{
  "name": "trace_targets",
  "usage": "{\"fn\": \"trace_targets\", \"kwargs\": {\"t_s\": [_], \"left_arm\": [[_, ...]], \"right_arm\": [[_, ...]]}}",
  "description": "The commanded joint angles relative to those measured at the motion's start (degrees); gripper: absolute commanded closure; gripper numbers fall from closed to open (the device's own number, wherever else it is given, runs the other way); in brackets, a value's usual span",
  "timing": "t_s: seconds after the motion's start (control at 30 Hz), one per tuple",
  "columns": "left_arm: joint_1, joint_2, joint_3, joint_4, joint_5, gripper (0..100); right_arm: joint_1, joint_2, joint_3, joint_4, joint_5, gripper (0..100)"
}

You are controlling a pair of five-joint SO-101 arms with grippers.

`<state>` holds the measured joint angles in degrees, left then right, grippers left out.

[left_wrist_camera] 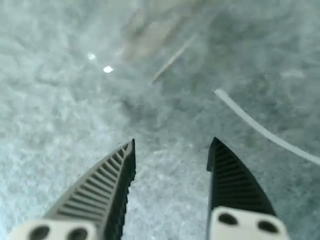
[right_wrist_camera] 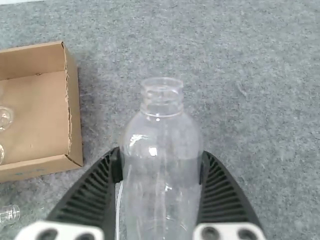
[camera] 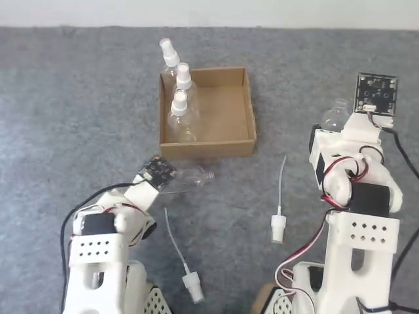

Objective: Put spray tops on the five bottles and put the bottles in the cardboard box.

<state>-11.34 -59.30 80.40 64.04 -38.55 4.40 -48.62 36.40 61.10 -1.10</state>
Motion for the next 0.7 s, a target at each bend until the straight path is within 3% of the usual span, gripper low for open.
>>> {"fn": "trace_targets", "kwargs": {"t_s": [0.0,0.27,0.43,0.67], "left_arm": [[-0.8,-2.0,-6.4,1.6,0.5,78],[11.0,-1.5,-15.0,10.0,14.8,78],[16.0,-1.3,-14.2,8.2,17.7,78],[16.5,6.0,-14.1,6.2,17.8,78]], "right_arm": [[0.4,-1.5,-1.1,-1.3,-0.1,94.3],[0.4,-1.5,-1.1,-1.3,0.5,94.3],[0.4,-1.5,-1.1,-1.3,1.4,94.3],[0.4,-1.5,-1.1,-1.4,1.4,94.3]]}}
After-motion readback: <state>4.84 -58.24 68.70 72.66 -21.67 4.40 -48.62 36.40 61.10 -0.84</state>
